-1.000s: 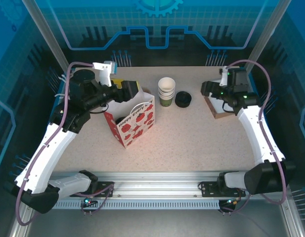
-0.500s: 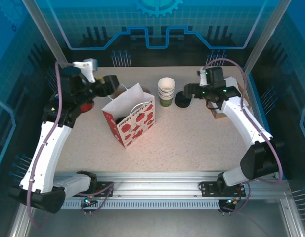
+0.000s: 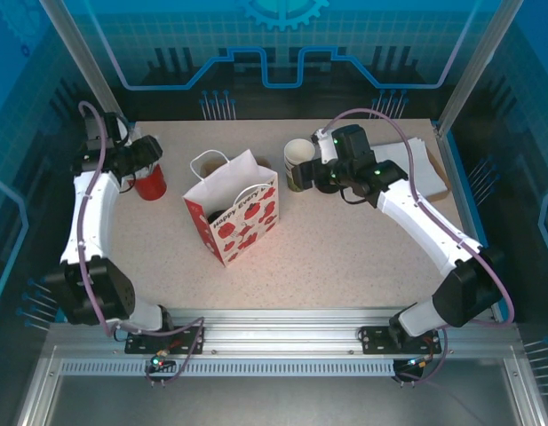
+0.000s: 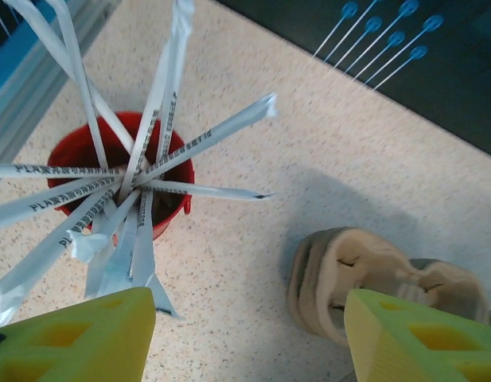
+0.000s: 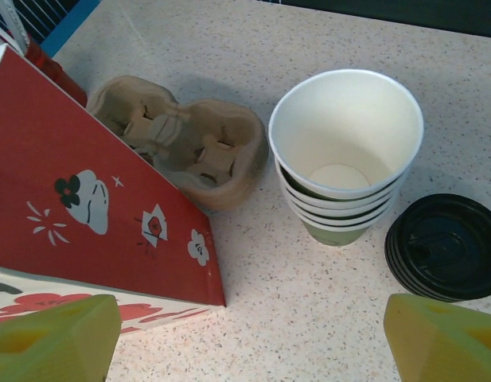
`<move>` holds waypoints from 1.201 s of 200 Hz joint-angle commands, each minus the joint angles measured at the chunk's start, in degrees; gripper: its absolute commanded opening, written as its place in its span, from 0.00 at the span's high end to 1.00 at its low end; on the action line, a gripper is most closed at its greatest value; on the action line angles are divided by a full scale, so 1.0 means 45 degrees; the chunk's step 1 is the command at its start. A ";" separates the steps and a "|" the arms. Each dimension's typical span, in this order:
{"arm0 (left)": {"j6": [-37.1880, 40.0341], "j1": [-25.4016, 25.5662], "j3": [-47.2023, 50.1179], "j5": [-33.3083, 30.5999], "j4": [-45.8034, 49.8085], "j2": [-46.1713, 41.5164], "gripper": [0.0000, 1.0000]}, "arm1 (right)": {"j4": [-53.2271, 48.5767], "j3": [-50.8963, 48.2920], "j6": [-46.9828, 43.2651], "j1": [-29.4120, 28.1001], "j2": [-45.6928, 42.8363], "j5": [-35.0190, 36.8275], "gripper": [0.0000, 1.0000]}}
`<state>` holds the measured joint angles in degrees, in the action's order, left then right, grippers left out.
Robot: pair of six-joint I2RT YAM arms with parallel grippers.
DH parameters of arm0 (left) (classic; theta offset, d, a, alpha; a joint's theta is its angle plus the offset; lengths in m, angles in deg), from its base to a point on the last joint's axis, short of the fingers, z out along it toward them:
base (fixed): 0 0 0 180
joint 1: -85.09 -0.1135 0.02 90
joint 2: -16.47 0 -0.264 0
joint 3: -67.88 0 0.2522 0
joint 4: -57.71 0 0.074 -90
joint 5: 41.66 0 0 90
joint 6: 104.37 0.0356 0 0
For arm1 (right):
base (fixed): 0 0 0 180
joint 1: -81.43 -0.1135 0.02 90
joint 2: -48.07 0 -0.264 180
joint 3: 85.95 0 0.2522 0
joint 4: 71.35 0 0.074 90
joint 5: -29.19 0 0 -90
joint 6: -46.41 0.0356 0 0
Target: Pack the takeout coffee
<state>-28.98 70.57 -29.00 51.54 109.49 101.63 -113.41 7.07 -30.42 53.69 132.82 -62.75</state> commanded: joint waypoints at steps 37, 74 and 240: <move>0.0617 0.0024 -0.2338 -0.0199 -0.0259 0.2253 0.38 | 0.0243 0.0291 -0.0162 -0.0149 -0.0269 -0.0439 0.12; 0.1076 0.0117 -0.3876 -0.0419 0.0019 0.4040 0.39 | 0.0006 0.0350 -0.0211 -0.0149 -0.0181 -0.0327 0.12; 0.2581 0.0415 -0.7410 -0.1190 0.1795 0.6866 0.86 | -0.0376 0.0158 -0.0172 -0.0291 -0.0156 -0.0020 0.12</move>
<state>-18.45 72.25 -60.51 47.04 115.22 132.91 -114.24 8.05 -30.59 53.18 132.76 -63.18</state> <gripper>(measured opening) 0.162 0.881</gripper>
